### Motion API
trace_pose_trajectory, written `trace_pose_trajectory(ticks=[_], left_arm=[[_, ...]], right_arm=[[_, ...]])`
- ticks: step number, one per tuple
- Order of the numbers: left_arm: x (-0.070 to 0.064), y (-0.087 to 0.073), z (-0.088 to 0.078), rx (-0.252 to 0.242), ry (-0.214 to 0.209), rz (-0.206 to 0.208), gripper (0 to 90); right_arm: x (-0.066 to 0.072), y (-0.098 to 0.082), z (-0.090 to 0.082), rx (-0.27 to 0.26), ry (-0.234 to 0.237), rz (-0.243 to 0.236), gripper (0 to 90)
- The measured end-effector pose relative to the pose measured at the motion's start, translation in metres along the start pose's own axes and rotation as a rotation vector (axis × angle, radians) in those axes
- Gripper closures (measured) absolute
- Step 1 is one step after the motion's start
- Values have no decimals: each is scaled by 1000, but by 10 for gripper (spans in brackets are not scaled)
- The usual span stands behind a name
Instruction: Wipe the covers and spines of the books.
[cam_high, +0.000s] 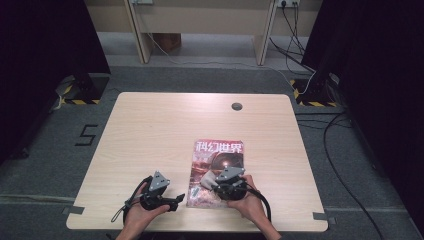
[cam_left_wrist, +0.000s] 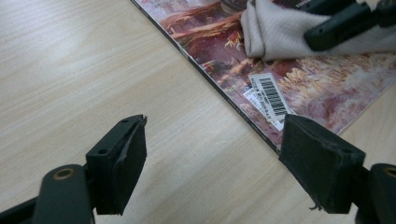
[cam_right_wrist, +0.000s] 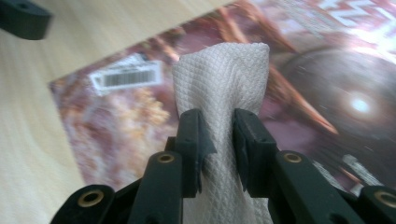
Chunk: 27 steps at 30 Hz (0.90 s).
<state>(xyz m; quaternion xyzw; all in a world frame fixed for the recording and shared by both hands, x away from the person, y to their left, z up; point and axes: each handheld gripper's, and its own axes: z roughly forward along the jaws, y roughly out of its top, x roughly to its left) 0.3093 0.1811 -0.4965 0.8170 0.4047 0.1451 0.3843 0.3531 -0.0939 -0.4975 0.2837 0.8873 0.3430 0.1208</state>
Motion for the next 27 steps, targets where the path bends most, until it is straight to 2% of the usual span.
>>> trace_pose_trajectory(ticks=[2,5,7,9,12,17,22,25,27], left_arm=[[0,1,0,-5,-1,0,224],[0,0,0,-2,1,1,225],[1,1,-1,-7,2,-4,224],[6,3,-2,-16,13,-17,222],[14,3,-4,-17,36,-39,221],[20,2,-6,-23,50,-59,220],[22,1,-7,-30,62,-70,219],[22,1,-9,-36,68,-73,220],[23,2,-9,-37,68,-71,220]], right_arm=[[-10,-4,-4,3,-30,18,727],[-30,-11,-10,1,-86,70,727],[-41,-15,-13,-9,-98,116,729],[-42,-13,-10,-17,-102,133,724],[-34,-5,-2,-13,-109,94,722],[-2,16,16,-7,-36,18,722],[30,25,25,-14,42,-49,721],[43,26,26,-12,75,-82,721],[48,26,26,-15,81,-83,721]])
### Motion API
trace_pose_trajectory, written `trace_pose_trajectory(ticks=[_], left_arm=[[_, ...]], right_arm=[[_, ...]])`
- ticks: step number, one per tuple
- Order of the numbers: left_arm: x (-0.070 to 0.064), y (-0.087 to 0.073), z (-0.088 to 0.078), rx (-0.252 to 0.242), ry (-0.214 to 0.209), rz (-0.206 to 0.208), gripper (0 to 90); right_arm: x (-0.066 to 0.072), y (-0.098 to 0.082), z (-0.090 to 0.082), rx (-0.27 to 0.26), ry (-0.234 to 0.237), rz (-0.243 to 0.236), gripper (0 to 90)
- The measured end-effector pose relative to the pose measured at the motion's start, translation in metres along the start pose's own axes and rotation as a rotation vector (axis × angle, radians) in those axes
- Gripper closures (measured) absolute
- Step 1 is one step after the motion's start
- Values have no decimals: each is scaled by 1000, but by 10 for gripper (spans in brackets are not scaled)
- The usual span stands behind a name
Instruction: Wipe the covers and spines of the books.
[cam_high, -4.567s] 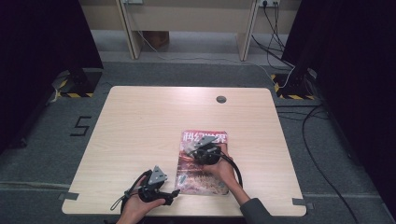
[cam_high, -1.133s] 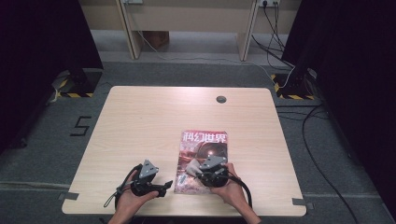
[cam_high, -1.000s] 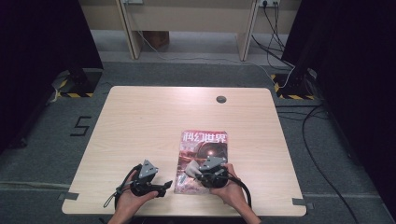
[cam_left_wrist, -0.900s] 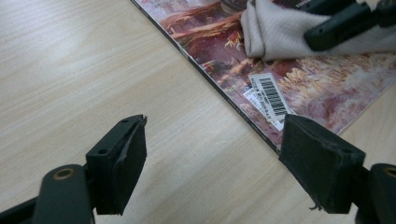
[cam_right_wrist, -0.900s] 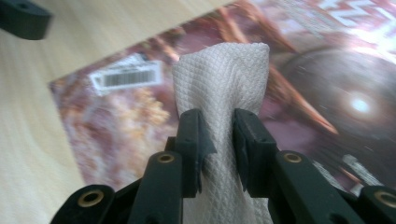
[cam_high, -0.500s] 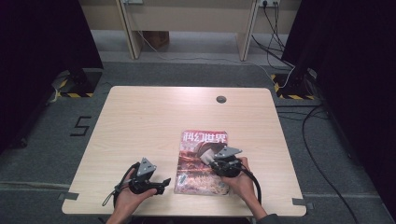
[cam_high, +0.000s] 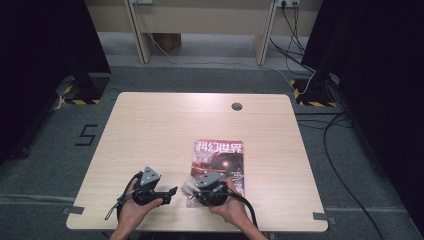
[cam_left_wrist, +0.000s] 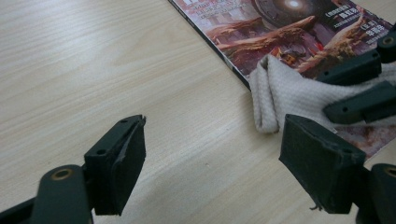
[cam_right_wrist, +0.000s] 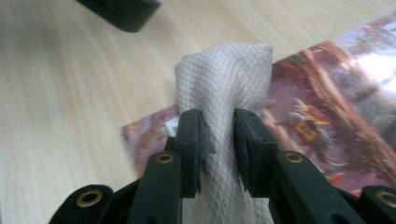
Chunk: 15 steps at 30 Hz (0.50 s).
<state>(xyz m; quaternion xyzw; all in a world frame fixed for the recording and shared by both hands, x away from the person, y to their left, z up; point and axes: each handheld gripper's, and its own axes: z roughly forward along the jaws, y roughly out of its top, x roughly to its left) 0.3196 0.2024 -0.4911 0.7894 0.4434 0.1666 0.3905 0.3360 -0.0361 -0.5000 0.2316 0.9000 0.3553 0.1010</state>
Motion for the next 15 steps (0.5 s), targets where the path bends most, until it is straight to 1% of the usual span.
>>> trace_pose_trajectory(ticks=[1,3,4,7,8,9,11,13,15], left_arm=[[0,0,0,1,1,-1,220],[0,0,0,1,3,-4,219],[1,0,0,1,5,-4,219],[1,0,0,-4,11,-4,219],[1,0,-1,-7,12,-8,219],[2,0,-1,-9,14,-10,219],[3,0,-1,-8,19,-13,218],[4,0,-1,-13,23,-19,218],[5,1,-2,-17,26,-24,218]], right_arm=[[1,0,0,1,0,-5,721],[-1,0,0,4,14,13,724],[-3,0,0,2,18,6,725],[-10,0,-1,12,-26,7,725],[-15,-1,-2,9,-41,5,725],[-20,-2,-2,7,-55,27,725],[-26,-2,-1,-2,-54,60,725],[-23,-1,-1,2,-62,46,722],[-16,-1,1,-15,-9,63,715]])
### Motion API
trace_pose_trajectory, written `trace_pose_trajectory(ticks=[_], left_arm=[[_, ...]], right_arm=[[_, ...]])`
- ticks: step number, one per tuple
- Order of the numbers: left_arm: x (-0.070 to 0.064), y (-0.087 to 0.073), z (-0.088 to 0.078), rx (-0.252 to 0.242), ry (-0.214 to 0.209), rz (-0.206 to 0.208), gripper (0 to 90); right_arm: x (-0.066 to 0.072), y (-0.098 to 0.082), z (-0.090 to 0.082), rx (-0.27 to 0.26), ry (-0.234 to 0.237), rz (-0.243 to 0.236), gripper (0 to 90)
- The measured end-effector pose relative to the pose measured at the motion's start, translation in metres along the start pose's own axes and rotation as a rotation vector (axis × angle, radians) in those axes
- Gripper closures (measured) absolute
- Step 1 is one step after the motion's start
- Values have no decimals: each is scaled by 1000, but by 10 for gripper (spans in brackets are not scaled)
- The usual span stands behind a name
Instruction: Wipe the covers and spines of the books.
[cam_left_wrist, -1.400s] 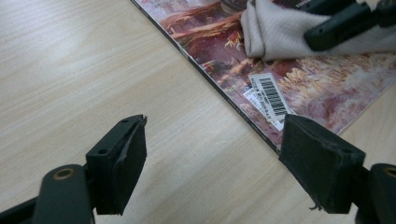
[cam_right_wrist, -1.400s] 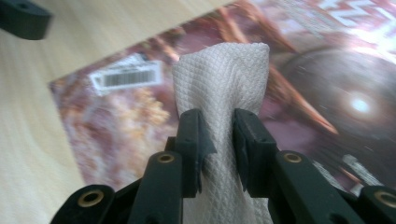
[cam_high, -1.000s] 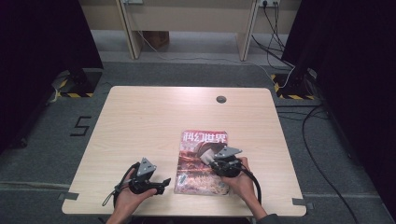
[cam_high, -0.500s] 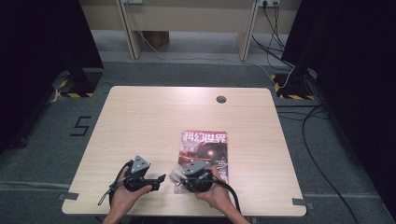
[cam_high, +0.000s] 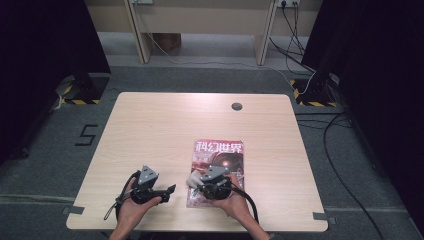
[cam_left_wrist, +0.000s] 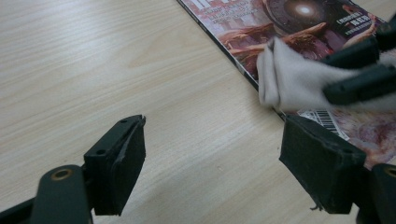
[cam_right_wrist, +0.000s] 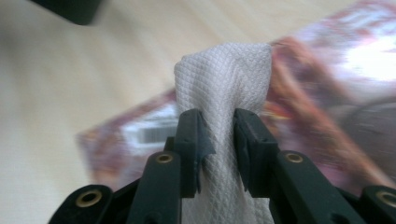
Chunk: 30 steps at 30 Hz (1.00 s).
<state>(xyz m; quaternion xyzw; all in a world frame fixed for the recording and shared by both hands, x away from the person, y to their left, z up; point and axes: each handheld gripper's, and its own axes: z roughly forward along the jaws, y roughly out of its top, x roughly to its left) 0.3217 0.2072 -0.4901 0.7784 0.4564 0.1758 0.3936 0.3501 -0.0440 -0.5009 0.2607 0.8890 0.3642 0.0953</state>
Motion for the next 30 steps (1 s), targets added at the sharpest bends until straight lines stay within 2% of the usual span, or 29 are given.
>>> trace_pose_trajectory(ticks=[2,4,7,8,13,18,21,27,30], left_arm=[[1,0,-1,-5,5,1,217],[2,0,-3,-11,8,-4,217],[4,0,-4,-14,14,-9,217],[5,0,-4,-18,18,-13,217],[5,0,-3,-16,18,-14,217],[3,-1,-3,-12,13,-6,217],[3,0,-3,-24,29,-10,218],[3,-1,-2,-18,25,-10,217],[2,-1,-2,-15,22,-5,217]], right_arm=[[9,1,1,4,8,-24,712],[22,2,3,7,50,-52,712],[37,5,5,11,61,-101,717],[40,5,5,16,68,-101,717],[37,3,4,9,95,-91,732],[29,0,0,8,77,-71,735],[34,1,0,17,55,-90,732],[46,5,5,17,82,-114,730],[44,5,6,10,90,-105,731]])
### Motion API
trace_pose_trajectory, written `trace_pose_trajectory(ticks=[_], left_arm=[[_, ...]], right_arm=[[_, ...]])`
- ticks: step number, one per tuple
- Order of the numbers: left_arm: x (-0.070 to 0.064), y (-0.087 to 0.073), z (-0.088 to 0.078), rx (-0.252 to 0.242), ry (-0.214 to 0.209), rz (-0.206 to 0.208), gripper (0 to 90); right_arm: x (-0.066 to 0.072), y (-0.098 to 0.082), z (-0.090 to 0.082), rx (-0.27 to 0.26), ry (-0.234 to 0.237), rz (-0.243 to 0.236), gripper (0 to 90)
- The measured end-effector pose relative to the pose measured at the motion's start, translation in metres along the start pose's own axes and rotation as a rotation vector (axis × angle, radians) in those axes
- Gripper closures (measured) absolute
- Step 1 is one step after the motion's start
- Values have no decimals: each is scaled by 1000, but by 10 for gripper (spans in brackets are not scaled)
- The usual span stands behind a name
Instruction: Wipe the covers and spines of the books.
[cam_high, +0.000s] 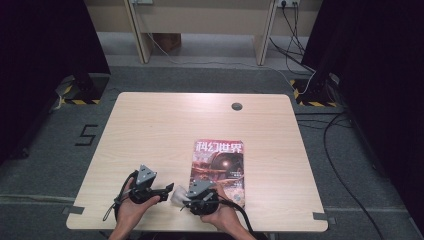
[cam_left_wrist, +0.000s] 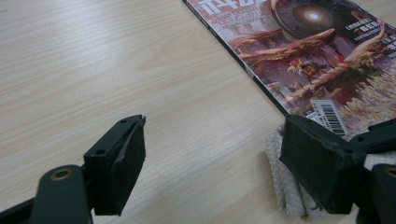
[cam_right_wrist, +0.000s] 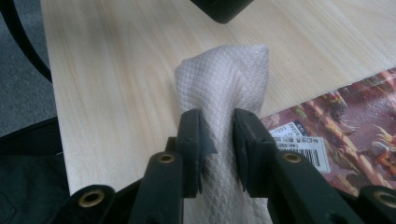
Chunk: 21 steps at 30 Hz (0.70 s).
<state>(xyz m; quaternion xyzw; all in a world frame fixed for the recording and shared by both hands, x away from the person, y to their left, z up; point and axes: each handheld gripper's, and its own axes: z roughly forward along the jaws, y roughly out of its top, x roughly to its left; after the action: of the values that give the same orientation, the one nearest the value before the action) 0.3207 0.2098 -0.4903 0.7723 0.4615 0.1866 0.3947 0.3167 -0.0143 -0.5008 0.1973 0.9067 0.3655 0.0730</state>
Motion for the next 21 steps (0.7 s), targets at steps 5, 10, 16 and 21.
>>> trace_pose_trajectory(ticks=[5,10,16,21], left_arm=[[0,0,0,1,-3,-3,217],[0,-1,0,3,-5,0,217],[-1,-1,1,7,-9,1,217],[-3,-1,3,10,-13,4,217]], right_arm=[[-10,-5,-5,4,-10,21,735],[-32,-19,-21,4,-71,81,735],[-65,-40,-43,8,-167,158,736],[-78,-52,-53,-3,-195,213,734]])
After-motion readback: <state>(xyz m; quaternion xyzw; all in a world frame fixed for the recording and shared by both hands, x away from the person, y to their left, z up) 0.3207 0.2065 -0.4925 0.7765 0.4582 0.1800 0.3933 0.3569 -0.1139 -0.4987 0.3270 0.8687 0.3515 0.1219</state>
